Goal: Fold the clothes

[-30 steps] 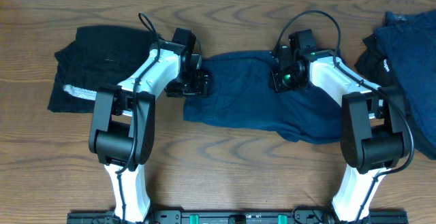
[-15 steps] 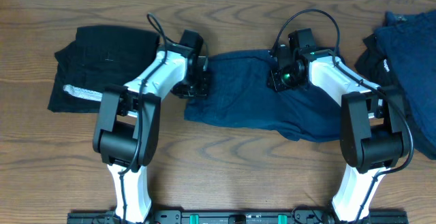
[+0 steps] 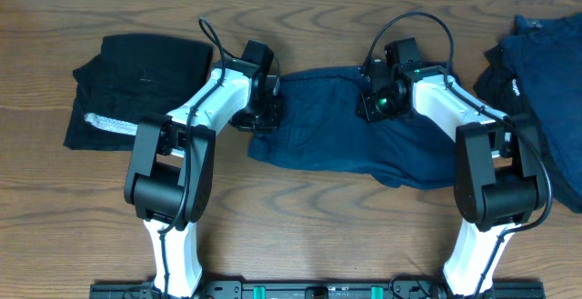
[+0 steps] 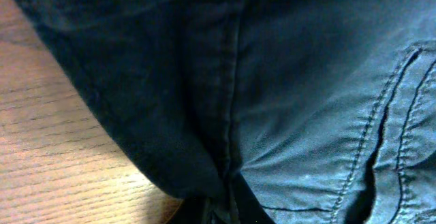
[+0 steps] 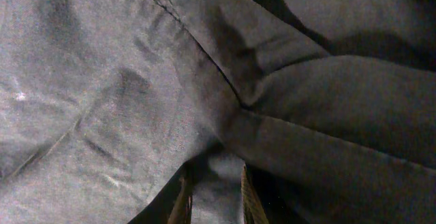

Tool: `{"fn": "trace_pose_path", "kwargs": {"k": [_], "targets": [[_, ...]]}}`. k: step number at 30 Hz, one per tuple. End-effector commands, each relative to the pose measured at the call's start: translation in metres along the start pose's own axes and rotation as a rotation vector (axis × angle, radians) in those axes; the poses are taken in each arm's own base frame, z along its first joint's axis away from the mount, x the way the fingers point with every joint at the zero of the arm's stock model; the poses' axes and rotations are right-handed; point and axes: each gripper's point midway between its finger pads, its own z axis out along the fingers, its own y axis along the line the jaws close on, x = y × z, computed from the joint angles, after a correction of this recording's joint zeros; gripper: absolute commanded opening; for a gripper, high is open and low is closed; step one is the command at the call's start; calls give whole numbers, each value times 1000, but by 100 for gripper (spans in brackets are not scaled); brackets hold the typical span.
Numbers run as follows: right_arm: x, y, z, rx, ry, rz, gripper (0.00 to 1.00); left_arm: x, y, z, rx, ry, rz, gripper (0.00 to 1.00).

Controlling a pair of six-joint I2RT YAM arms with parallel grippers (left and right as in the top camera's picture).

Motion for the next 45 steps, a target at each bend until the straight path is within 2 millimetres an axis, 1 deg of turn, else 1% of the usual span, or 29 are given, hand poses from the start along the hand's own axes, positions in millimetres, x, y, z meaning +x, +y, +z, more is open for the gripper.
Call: {"fn": "trace_pose_path", "kwargs": {"k": [1, 2, 3, 4, 5, 9, 10, 11, 12, 14, 15, 18, 19, 22, 23, 25, 27, 29, 31, 33, 35, 37, 39, 42, 44, 45], "targets": [[10, -7, 13, 29, 43, -13, 24, 8, 17, 8, -64, 29, -26, 43], [10, -7, 13, 29, 43, -13, 24, 8, 19, 7, -79, 26, -40, 51], [10, -7, 13, 29, 43, -13, 24, 7, 22, 7, -93, 22, -52, 57], [10, -6, 13, 29, 43, -13, 24, 7, 22, 7, -96, 21, -52, 67], [10, -7, 13, 29, 43, -13, 25, 7, 22, 7, -95, 21, -52, 73], [10, -6, 13, 29, 43, -13, 24, 5, 21, 9, -94, 13, -48, 73], [10, -6, 13, 29, 43, -13, 25, 6, 21, 9, -94, 13, -48, 70], [10, -6, 13, 29, 43, -13, 24, 6, 21, 9, -93, 14, -48, 64], [10, -6, 13, 29, 43, -13, 24, 6, 21, 9, -92, 15, -49, 54], [10, -6, 13, 29, 43, -13, 25, 6, 18, 10, -79, 17, -54, 41], [10, -6, 13, 29, 43, -13, 24, 7, 15, 10, -63, 20, -53, 36], [10, -6, 13, 29, 43, -13, 25, 7, 13, 10, -54, 20, -55, 35], [10, -6, 13, 29, 43, -13, 25, 7, 12, 10, -54, 20, -54, 33], [10, -6, 13, 29, 42, -13, 24, 7, 13, 10, -55, 20, -54, 12], [8, -6, 12, 29, 39, -14, 24, 7, 13, 10, -56, 20, -55, 6], [4, -6, 9, 29, 29, -16, 24, 6, 13, 9, -56, 17, -54, 6], [-5, -4, 1, 29, 15, -18, 22, 5, 12, 6, -55, 8, -52, 6], [-19, 1, -14, 13, -4, -18, 22, 0, 12, -3, -65, -22, -48, 6], [-31, 10, -33, -20, -14, -13, 22, -9, 11, -18, -74, -67, -41, 6], [-38, 19, -53, -56, -13, 4, 18, -17, 5, -37, -63, -119, -34, 6], [-38, 27, -71, -77, 7, 57, 13, -23, 0, -57, -52, -173, -26, 6], [-33, 37, -85, -105, 40, 95, 2, -28, -5, -80, -38, -234, -23, 6], [-22, 43, -91, -123, 79, 124, 1, -30, -9, -97, -27, -280, -30, 6], [2, 48, -91, -129, 182, 229, 1, -31, -14, -122, -12, -345, -21, 6], [16, 60, -86, -186, 233, 251, 1, -32, -17, -133, -5, -375, -16, 6], [23, 70, -83, -234, 256, 255, 1, -32, -18, -139, -1, -391, -13, 6]]}}
